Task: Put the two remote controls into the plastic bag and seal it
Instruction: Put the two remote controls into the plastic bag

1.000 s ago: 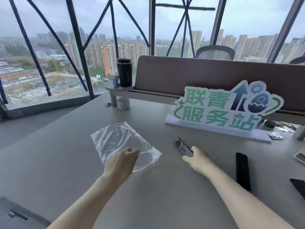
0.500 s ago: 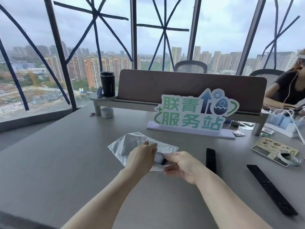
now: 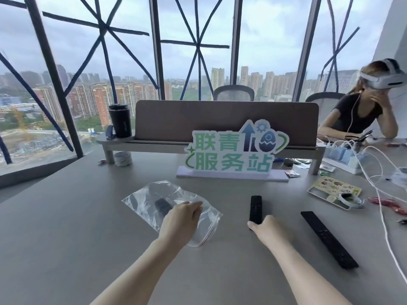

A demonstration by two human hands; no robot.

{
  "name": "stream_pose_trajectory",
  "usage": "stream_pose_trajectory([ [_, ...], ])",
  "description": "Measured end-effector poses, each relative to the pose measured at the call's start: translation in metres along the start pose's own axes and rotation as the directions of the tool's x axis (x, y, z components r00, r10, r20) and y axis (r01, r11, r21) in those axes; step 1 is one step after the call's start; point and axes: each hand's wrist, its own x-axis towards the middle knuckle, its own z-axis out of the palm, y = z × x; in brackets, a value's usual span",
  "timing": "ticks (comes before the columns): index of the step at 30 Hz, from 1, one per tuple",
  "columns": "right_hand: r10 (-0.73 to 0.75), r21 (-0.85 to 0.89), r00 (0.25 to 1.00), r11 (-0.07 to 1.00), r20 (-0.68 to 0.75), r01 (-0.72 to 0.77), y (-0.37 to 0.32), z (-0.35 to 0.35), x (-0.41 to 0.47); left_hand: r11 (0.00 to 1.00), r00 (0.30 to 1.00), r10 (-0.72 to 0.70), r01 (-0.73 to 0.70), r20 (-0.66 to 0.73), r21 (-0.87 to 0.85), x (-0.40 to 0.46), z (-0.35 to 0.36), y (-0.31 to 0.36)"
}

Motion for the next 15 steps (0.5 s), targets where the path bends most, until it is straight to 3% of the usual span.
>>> stream_pose_trajectory([
  [4, -0.012, 0.344, 0.966, 0.935, 0.258, -0.080, 0.007, -0.010, -0.001, 0.999, 0.999, -0.034, 0.035, 0.024, -0.042, -0.002, 0.003, 0.004],
  [6, -0.045, 0.586, 0.921, 0.783, 0.387, -0.208, 0.019, -0.028, -0.013, 0.997, 0.999, -0.038, 0.039, 0.022, -0.066, -0.001, 0.006, 0.004],
  [8, -0.130, 0.707, 0.895, 0.664, 0.427, -0.241, 0.037, -0.054, -0.028, 0.995, 0.999, -0.042, 0.042, 0.003, -0.085, 0.004, 0.008, 0.006],
  [10, -0.244, 0.727, 0.854, 0.656, 0.459, -0.203, 0.051, -0.080, -0.046, 0.995, 0.999, -0.043, 0.043, 0.008, -0.095, 0.012, 0.006, 0.016],
  [15, -0.379, 0.612, 0.720, 0.786, 0.581, -0.081, 0.040, -0.095, -0.069, 0.991, 0.998, 0.034, -0.027, 0.050, -0.131, 0.022, 0.007, 0.047],
])
